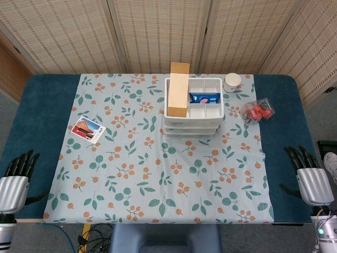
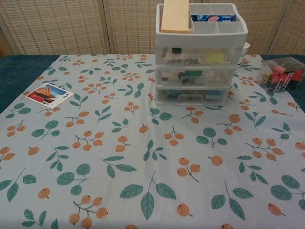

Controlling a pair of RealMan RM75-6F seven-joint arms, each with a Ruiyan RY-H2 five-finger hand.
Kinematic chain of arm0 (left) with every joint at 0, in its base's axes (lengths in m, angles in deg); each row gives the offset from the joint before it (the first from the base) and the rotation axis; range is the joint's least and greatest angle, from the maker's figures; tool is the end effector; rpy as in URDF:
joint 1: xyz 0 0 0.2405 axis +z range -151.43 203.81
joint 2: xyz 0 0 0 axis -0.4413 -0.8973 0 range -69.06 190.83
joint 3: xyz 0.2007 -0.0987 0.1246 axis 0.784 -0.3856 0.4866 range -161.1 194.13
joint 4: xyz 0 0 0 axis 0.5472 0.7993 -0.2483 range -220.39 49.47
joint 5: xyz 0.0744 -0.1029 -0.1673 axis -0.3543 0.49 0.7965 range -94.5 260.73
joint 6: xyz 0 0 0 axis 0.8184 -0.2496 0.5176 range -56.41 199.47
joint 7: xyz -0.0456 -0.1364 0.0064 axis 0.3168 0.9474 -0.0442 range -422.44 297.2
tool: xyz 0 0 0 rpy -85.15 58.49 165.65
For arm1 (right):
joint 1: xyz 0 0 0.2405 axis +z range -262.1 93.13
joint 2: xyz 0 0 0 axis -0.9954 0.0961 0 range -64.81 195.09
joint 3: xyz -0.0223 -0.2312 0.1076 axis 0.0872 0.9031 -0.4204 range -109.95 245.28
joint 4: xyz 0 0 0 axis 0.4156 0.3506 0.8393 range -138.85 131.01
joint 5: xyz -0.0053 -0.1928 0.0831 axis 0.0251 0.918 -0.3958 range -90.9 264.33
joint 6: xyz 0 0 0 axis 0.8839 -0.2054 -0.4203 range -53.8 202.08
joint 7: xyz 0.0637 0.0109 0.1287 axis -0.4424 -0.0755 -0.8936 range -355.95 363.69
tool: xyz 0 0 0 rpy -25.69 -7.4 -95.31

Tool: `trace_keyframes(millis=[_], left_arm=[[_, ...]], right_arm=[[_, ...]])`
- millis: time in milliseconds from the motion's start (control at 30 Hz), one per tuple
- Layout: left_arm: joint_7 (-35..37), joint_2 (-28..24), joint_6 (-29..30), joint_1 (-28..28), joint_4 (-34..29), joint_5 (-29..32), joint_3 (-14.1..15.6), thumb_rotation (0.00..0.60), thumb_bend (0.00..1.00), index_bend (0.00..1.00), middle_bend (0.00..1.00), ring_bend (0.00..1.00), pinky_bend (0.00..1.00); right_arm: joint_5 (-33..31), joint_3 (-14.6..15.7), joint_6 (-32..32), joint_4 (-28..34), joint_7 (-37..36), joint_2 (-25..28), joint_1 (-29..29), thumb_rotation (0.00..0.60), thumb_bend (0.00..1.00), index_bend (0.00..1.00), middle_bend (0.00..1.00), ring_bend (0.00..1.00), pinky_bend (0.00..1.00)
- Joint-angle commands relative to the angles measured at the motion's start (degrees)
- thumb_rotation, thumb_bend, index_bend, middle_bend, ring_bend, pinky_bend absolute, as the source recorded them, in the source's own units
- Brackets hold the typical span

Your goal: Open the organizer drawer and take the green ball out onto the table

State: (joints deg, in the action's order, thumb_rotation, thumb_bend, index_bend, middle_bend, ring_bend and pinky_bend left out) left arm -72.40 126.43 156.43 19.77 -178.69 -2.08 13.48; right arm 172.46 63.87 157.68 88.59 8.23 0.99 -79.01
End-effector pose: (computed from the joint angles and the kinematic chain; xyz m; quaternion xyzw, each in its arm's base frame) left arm -0.3024 0.1895 0.1502 -0.6201 -0.3434 -0.3564 0.6088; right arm -0.3089 -0.1877 0.1575 0.6108 -0.3666 0.3684 0.5973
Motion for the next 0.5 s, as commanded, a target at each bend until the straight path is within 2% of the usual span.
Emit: trace_keyframes(millis=[33, 267, 367, 433, 500], left_arm=[[-0.53, -0.12, -0.72, -0.23, -0.41, 0.67, -0.04, 0.6, 0.0, 0.03, 0.0, 0.02, 0.09], [-0.83, -0.22, -0.04, -0.23, -0.85, 0.2, -0.17, 0.6, 0.0, 0.03, 0.0, 0.02, 0.09], [-0.69, -0.43, 0.37, -0.01, -1.1, 0.11, -0.14, 0.6, 0.0, 0.03, 0.0, 0.02, 0.09], [-0.6, -0.58, 0.52, 0.05, -1.24, -0.01, -0.12, 0.6, 0.0, 0.03, 0.0, 0.02, 0.09], [-0.46, -0.72, 0.84, 0.13, -1.32, -0.37, -0.08, 0.6, 0.0, 0.03, 0.0, 0.02, 0.09]], right_arm=[[0.07, 0.0, -0.38, 0.07, -0.35, 0.03, 0.28, 0.6, 0.0, 0.05, 0.1, 0.03, 0.13], [1.21, 0.08, -1.0, 0.45, -1.15, 0.21, 1.11, 0.6, 0.0, 0.05, 0.1, 0.03, 0.13], [1.67, -0.14, -0.94, 1.03, -2.57, 0.14, 1.48, 0.6, 0.0, 0.05, 0.13, 0.03, 0.13], [2.11, -0.19, -1.32, 1.61, -3.6, 0.25, 1.93, 0.6, 0.0, 0.05, 0.16, 0.05, 0.13], [2.84, -0.3, -1.84, 2.18, -3.78, 0.34, 2.66, 0.6, 0.0, 0.05, 0.2, 0.12, 0.16]])
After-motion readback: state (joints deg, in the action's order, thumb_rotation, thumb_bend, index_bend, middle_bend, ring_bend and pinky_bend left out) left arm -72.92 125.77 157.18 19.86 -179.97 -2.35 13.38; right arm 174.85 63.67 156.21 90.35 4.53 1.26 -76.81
